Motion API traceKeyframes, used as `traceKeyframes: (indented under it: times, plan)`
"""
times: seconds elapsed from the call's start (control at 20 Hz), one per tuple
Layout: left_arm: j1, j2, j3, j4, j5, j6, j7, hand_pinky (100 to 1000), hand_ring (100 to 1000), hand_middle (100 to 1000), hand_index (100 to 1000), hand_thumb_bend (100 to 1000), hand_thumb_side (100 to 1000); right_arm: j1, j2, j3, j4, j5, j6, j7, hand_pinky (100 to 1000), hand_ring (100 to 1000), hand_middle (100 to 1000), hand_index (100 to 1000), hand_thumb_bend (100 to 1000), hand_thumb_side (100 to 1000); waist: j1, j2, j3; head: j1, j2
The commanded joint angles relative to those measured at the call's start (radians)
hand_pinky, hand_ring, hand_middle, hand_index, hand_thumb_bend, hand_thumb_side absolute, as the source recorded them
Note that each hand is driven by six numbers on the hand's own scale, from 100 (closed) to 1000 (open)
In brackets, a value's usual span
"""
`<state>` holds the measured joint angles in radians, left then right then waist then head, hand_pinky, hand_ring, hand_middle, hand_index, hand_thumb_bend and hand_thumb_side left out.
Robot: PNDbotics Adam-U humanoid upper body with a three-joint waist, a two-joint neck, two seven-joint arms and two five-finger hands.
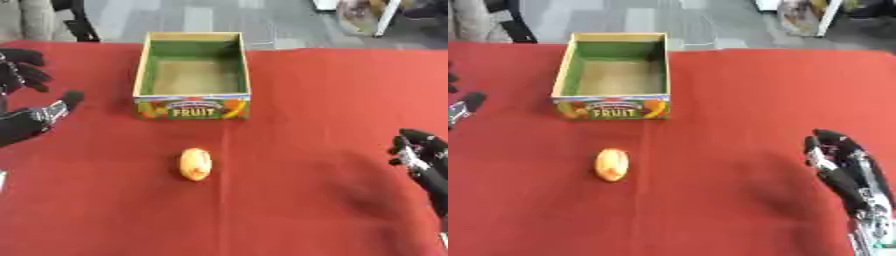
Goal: Pick up objects on the table and place them in the box.
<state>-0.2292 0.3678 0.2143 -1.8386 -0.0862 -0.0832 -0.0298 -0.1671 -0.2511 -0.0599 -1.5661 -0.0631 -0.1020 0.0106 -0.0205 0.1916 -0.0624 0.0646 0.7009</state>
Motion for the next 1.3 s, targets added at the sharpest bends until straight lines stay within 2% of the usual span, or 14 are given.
traceKeyframes:
  times: [0.05,0.6,1.05,1.3]
  plan:
    - [-0.008,0.014,0.0,-0.017,0.003,-0.001,-0.004,501,553,572,670,697,155,-0.008,-0.017,-0.005,-0.012,0.0,-0.001,-0.003,561,628,609,757,244,391,0.001,-0.01,0.0,0.002,-0.008]
    - [-0.052,0.052,-0.068,-0.011,-0.07,-0.038,-0.094,505,556,578,681,692,116,-0.01,-0.018,-0.002,-0.012,0.001,0.0,-0.002,561,628,610,757,238,392,0.005,-0.013,-0.006,0.006,-0.006]
    - [-0.157,0.092,-0.192,0.022,-0.28,-0.093,-0.249,532,588,617,726,669,100,-0.012,-0.019,0.003,-0.012,0.0,0.001,0.003,562,628,610,757,237,392,0.007,-0.017,-0.013,0.013,-0.005]
    - [-0.222,0.114,-0.286,0.072,-0.402,-0.143,-0.365,549,601,637,742,661,100,-0.012,-0.019,0.006,-0.012,0.0,0.001,0.006,562,628,610,758,237,392,0.009,-0.018,-0.022,0.018,-0.005]
